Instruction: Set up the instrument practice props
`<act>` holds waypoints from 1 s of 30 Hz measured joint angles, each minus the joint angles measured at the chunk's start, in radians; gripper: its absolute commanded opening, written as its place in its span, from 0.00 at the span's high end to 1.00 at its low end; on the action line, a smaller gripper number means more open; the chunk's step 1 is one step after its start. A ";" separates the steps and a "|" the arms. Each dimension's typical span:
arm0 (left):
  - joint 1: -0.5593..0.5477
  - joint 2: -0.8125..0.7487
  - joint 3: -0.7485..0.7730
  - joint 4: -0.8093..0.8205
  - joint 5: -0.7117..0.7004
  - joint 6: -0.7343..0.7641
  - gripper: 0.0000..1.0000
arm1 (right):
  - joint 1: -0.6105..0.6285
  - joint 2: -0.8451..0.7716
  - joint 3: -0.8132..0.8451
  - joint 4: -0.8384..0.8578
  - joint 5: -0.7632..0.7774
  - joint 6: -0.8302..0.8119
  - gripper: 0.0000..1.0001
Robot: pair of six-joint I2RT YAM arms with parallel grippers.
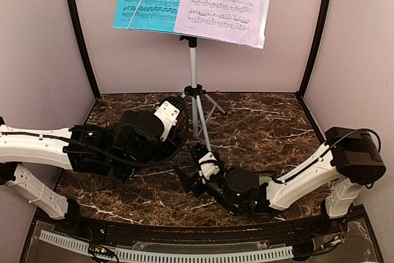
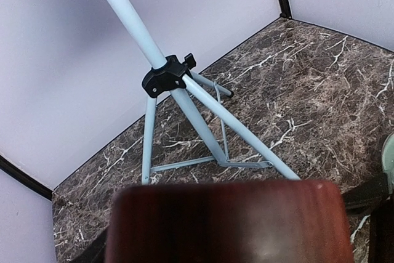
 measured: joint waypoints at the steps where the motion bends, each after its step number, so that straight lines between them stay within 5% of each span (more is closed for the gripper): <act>1: 0.000 -0.005 0.000 0.000 0.006 0.000 0.64 | 0.003 0.006 0.010 0.005 -0.005 -0.018 0.21; 20: -0.042 -0.071 -0.026 0.089 0.081 0.070 0.71 | 0.008 0.028 0.035 0.092 0.043 -0.095 0.61; 30: -0.057 -0.071 -0.027 0.105 0.103 0.087 0.74 | 0.008 0.028 0.034 0.109 0.062 -0.110 0.73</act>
